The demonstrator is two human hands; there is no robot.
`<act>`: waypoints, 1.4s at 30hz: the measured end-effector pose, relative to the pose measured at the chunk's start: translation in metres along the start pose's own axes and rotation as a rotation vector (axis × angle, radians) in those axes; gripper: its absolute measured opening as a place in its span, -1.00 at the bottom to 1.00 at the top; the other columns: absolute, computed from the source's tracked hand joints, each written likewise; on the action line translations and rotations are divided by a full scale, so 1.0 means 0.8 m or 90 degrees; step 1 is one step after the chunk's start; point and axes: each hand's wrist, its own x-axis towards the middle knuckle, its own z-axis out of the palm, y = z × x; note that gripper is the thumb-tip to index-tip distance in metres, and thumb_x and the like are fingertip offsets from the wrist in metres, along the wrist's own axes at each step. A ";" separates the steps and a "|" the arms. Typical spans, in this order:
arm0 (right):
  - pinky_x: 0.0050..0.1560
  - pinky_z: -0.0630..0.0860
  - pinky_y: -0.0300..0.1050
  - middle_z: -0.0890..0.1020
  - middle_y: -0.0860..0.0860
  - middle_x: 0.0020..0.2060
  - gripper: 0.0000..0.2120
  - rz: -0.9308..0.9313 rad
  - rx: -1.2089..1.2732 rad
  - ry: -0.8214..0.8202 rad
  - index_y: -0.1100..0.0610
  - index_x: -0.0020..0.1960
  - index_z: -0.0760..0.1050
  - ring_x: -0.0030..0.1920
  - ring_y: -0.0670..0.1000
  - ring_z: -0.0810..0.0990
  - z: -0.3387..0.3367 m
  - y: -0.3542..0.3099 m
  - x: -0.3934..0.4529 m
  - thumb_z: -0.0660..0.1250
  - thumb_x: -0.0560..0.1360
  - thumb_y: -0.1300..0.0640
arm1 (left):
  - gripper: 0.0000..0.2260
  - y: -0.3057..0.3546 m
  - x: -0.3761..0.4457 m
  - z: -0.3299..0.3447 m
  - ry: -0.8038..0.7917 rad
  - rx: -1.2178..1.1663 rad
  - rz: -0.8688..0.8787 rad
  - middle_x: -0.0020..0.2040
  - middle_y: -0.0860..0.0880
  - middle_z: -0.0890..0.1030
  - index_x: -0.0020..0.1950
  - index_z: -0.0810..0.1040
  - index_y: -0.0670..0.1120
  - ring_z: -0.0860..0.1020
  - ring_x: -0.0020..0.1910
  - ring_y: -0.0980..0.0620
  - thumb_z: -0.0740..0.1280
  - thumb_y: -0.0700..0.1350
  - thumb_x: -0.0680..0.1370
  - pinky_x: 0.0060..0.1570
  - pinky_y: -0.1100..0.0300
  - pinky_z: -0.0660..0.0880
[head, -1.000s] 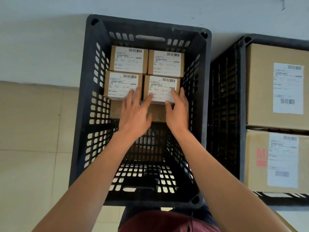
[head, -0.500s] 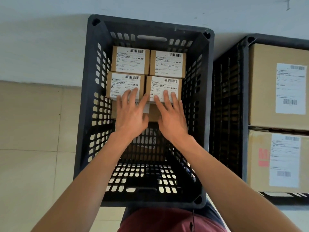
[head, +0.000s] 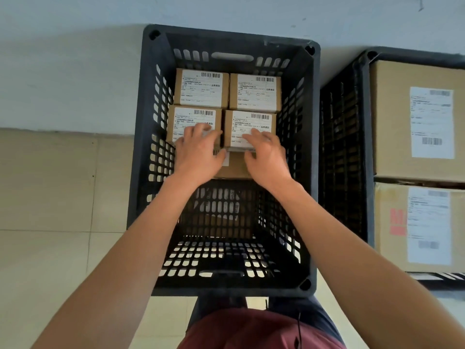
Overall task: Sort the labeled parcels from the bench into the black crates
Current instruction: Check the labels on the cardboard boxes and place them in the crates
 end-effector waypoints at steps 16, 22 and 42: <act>0.39 0.55 0.01 0.65 -0.22 0.25 -0.67 0.090 0.479 0.167 -0.05 0.42 0.56 0.31 -0.19 0.58 -0.138 0.019 -0.136 0.31 0.68 0.12 | -0.64 0.124 -0.098 -0.059 0.096 -0.336 0.068 0.44 0.07 0.52 0.49 0.49 0.01 0.39 0.42 0.21 0.32 -0.07 0.68 0.49 0.09 0.34; 0.37 0.56 0.09 0.67 -0.21 0.24 -0.68 0.139 0.552 0.265 -0.11 0.37 0.59 0.29 -0.19 0.60 -0.213 0.110 -0.239 0.34 0.63 0.04 | -0.64 0.263 -0.136 -0.049 0.073 -0.351 0.166 0.35 0.22 0.52 0.49 0.50 0.06 0.46 0.34 0.28 0.31 -0.06 0.68 0.35 0.24 0.43; 0.32 0.58 0.09 0.68 -0.17 0.20 -0.71 0.285 0.603 0.515 -0.05 0.34 0.61 0.20 -0.19 0.64 -0.358 0.447 -0.625 0.37 0.64 0.12 | -0.64 0.711 -0.334 0.126 -0.112 -0.250 0.498 0.31 0.16 0.59 0.46 0.53 0.05 0.51 0.27 0.23 0.37 -0.06 0.65 0.28 0.15 0.51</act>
